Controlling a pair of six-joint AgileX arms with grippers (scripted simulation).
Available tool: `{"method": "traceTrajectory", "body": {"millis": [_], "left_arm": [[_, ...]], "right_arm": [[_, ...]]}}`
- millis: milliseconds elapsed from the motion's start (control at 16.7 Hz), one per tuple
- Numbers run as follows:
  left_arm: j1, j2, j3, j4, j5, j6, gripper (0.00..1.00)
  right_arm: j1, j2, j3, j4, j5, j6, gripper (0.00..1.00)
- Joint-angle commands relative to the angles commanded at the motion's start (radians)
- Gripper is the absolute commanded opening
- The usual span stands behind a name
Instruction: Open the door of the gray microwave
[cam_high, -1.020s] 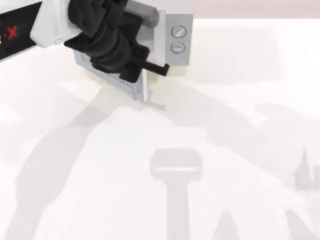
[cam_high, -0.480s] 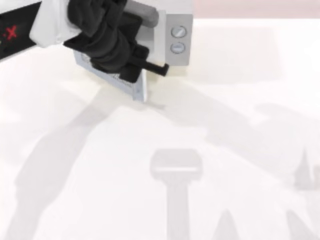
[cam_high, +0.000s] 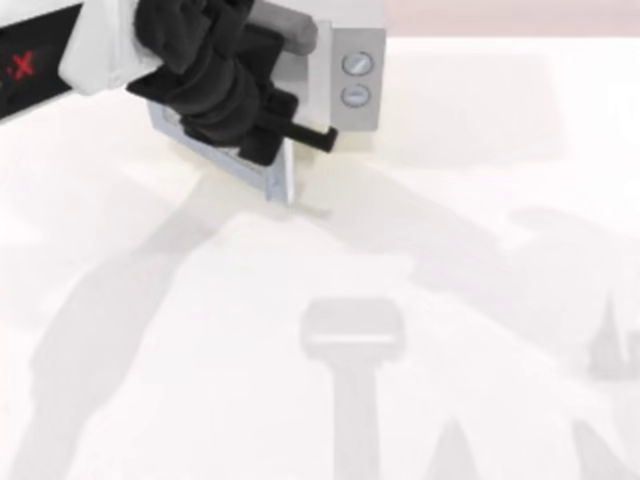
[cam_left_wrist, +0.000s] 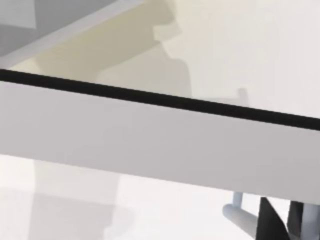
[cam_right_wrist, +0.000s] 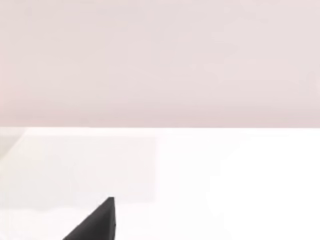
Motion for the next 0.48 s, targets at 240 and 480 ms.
{"method": "traceTrajectory", "body": {"millis": [240,480], "left_arm": [[0.02,-0.026,-0.03,0.004,0.028,0.055,0.0],[0.051,-0.065,-0.076,0.008,0.072,0.14,0.0]], "right_arm": [[0.0,0.0,0.0,0.0,0.0,0.0,1.0],[0.0,0.0,0.0,0.0,0.0,0.0,1.0]]}}
